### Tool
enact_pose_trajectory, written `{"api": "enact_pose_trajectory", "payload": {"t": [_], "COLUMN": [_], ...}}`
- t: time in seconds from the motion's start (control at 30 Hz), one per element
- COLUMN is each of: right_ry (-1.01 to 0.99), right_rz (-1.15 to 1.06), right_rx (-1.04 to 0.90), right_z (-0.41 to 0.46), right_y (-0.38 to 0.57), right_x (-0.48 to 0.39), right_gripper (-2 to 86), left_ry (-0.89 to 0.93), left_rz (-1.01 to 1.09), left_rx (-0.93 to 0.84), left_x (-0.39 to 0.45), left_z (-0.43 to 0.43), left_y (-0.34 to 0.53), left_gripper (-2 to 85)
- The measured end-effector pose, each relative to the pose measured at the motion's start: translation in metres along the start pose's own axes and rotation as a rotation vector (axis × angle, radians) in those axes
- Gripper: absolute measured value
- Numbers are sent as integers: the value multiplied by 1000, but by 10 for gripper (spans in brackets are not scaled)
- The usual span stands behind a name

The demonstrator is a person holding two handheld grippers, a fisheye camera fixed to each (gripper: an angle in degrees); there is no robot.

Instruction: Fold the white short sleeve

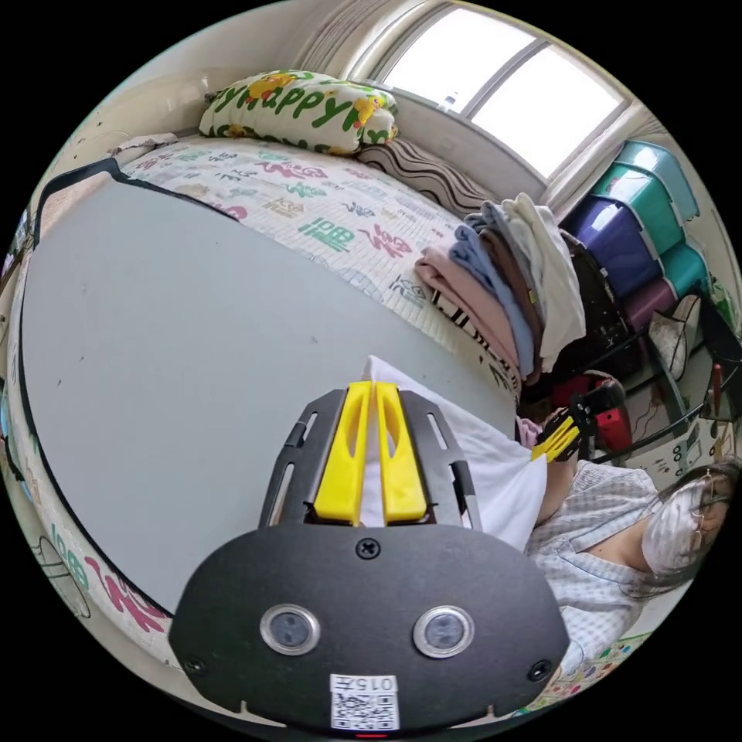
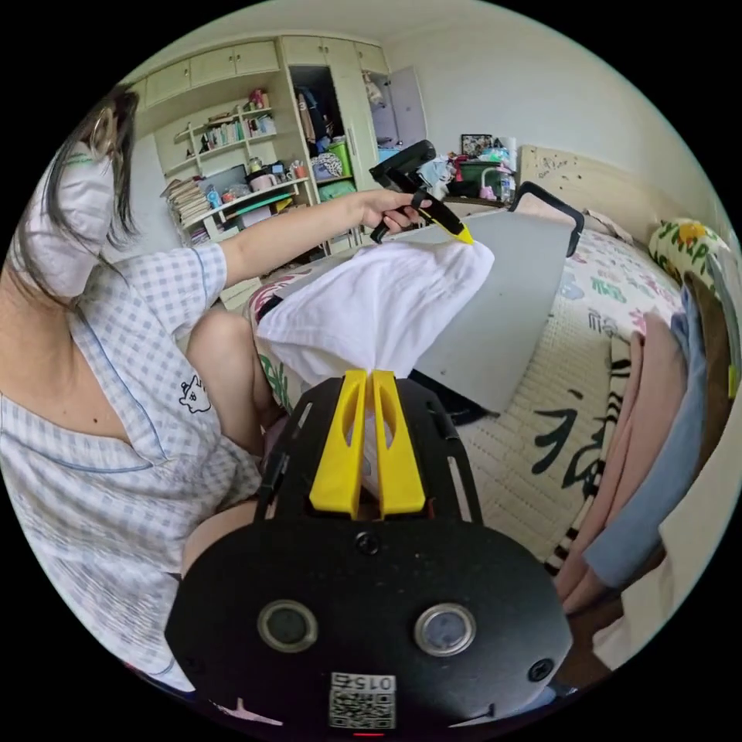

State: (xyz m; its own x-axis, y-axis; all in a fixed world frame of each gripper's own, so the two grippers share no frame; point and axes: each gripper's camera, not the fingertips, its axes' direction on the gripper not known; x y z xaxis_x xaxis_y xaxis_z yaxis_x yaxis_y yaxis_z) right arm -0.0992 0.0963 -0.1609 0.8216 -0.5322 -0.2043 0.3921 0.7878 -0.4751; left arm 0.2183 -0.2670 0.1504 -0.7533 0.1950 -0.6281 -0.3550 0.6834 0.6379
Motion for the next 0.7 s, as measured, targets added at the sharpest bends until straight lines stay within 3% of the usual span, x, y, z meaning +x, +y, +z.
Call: {"api": "enact_pose_trajectory", "payload": {"t": [0.1, 0.23, 0.4, 0.57, 0.7], "right_ry": [-63, 137, 203, 51, 62], "right_rz": [81, 7, -237, -488, -546], "right_rx": [62, 67, 52, -113, -239], "right_z": [-7, -31, -23, 48, 97], "right_y": [16, 7, -43, -92, -108], "right_x": [12, -16, -80, -134, -152], "right_gripper": [0, 14, 63, 94, 111], "left_ry": [55, 74, -93, -53, -44], "left_rz": [-7, 1, -131, -292, -320], "left_rx": [112, 285, 280, 337, 292], "left_x": [-3, 3, -12, -42, -52], "left_z": [-18, -70, -95, -96, -80], "left_y": [25, 91, 169, 212, 208], "left_gripper": [39, 62, 91, 107, 109]}}
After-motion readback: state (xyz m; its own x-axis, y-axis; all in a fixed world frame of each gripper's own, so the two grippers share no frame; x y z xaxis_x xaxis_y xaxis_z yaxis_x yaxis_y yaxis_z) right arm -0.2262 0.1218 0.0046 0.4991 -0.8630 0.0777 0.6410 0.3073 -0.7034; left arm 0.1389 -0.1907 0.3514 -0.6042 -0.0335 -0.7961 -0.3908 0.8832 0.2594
